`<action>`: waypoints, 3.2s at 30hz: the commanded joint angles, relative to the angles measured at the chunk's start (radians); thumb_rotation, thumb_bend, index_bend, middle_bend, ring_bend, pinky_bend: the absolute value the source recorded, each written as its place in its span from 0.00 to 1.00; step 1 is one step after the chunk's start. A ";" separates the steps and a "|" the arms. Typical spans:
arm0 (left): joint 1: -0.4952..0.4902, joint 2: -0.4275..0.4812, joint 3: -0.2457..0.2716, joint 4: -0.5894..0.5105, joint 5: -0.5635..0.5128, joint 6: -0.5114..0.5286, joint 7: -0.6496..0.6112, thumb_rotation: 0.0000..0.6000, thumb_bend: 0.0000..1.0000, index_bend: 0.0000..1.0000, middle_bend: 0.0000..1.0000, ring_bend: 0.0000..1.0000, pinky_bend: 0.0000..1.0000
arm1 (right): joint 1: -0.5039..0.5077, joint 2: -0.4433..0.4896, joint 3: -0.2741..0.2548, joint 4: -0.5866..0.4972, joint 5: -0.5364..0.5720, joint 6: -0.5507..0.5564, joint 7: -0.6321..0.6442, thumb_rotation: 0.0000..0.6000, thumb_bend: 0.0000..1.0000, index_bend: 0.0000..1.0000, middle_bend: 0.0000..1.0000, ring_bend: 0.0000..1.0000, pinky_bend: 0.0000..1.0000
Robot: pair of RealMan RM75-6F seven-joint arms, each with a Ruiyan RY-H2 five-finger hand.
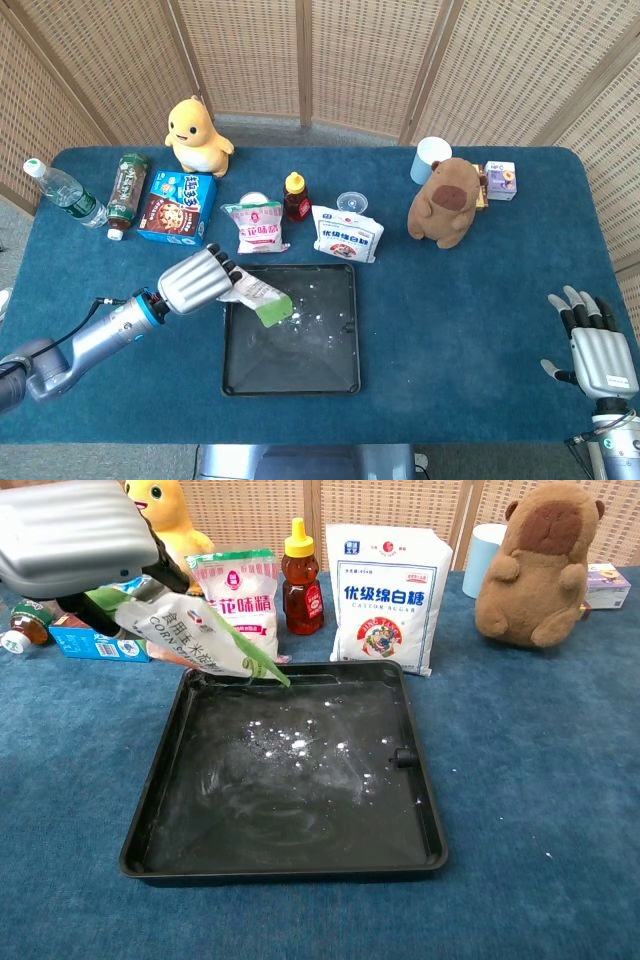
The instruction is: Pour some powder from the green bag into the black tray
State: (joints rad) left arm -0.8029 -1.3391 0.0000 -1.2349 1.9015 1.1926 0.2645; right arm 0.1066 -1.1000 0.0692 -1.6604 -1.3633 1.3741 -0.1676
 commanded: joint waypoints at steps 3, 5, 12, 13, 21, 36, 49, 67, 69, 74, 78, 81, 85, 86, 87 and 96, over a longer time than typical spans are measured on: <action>-0.032 0.010 0.021 0.027 0.072 0.006 0.070 1.00 0.37 0.75 0.70 0.69 0.66 | 0.000 -0.001 0.000 0.000 0.001 -0.001 -0.003 1.00 0.00 0.14 0.00 0.00 0.00; -0.039 0.010 0.025 0.031 0.084 0.009 0.076 1.00 0.37 0.75 0.70 0.69 0.66 | 0.001 -0.002 -0.001 0.000 0.002 -0.002 -0.006 1.00 0.00 0.14 0.00 0.00 0.00; -0.051 -0.001 0.031 0.045 0.104 0.020 0.092 1.00 0.38 0.76 0.71 0.69 0.66 | 0.001 -0.002 -0.001 -0.001 0.003 -0.002 -0.006 1.00 0.00 0.14 0.00 0.00 0.00; -0.052 -0.002 0.032 0.051 0.108 0.022 0.099 1.00 0.39 0.76 0.71 0.69 0.66 | 0.000 -0.002 0.000 -0.001 0.004 -0.002 -0.006 1.00 0.00 0.14 0.00 0.00 0.00; -0.072 -0.019 0.041 0.088 0.163 0.048 0.172 1.00 0.43 0.86 0.78 0.73 0.68 | 0.002 -0.004 -0.001 0.002 0.003 -0.004 -0.010 1.00 0.00 0.14 0.00 0.00 0.00; -0.146 0.036 0.060 0.003 0.247 -0.092 0.423 1.00 0.50 0.94 0.82 0.73 0.70 | 0.005 -0.011 -0.002 0.007 0.010 -0.013 -0.018 1.00 0.00 0.14 0.00 0.00 0.00; 0.000 -0.016 0.004 0.062 0.027 0.070 0.219 1.00 0.51 0.94 0.82 0.73 0.71 | 0.005 -0.005 0.000 0.012 0.012 -0.014 -0.003 1.00 0.00 0.14 0.00 0.00 0.00; 0.250 -0.152 -0.066 0.054 -0.394 0.112 -0.249 1.00 0.51 0.94 0.82 0.75 0.73 | 0.012 -0.022 -0.007 0.012 0.014 -0.026 -0.039 1.00 0.00 0.14 0.00 0.00 0.00; 0.259 -0.171 -0.074 0.062 -0.419 0.102 -0.283 1.00 0.51 0.94 0.82 0.75 0.73 | 0.012 -0.023 -0.008 0.013 0.014 -0.027 -0.040 1.00 0.00 0.14 0.00 0.00 0.00; 0.276 -0.221 -0.067 0.082 -0.467 0.027 -0.439 1.00 0.42 0.82 0.68 0.61 0.57 | 0.013 -0.024 -0.008 0.014 0.018 -0.031 -0.041 1.00 0.00 0.14 0.00 0.00 0.00; 0.261 -0.179 -0.033 0.044 -0.473 -0.089 -0.520 1.00 0.23 0.24 0.16 0.19 0.29 | 0.014 -0.025 -0.008 0.015 0.020 -0.032 -0.042 1.00 0.00 0.14 0.00 0.00 0.00; 0.264 -0.161 -0.030 0.017 -0.469 -0.103 -0.563 0.99 0.10 0.01 0.00 0.04 0.20 | 0.014 -0.025 -0.009 0.014 0.018 -0.031 -0.043 1.00 0.00 0.14 0.00 0.00 0.00; 0.281 -0.158 -0.027 0.013 -0.457 -0.079 -0.594 0.87 0.03 0.00 0.00 0.01 0.20 | 0.013 -0.024 -0.009 0.012 0.018 -0.030 -0.042 1.00 0.00 0.14 0.00 0.00 0.00; 0.286 -0.154 -0.026 0.008 -0.454 -0.073 -0.607 0.84 0.02 0.00 0.00 0.00 0.19 | 0.013 -0.024 -0.009 0.012 0.017 -0.030 -0.042 1.00 0.00 0.14 0.00 0.00 0.00; 0.292 -0.149 -0.024 0.001 -0.448 -0.065 -0.623 0.82 0.01 0.00 0.00 0.00 0.19 | 0.014 -0.024 -0.010 0.011 0.016 -0.030 -0.043 1.00 0.00 0.14 0.00 0.00 0.00; 0.342 -0.075 0.002 -0.062 -0.404 0.005 -0.667 0.42 0.00 0.00 0.00 0.00 0.14 | 0.012 -0.018 -0.013 -0.002 0.010 -0.026 -0.042 1.00 0.00 0.14 0.00 0.00 0.00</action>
State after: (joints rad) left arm -0.4731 -1.4307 -0.0052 -1.2819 1.4889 1.1825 -0.4095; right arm 0.1186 -1.1182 0.0568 -1.6613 -1.3533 1.3476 -0.2103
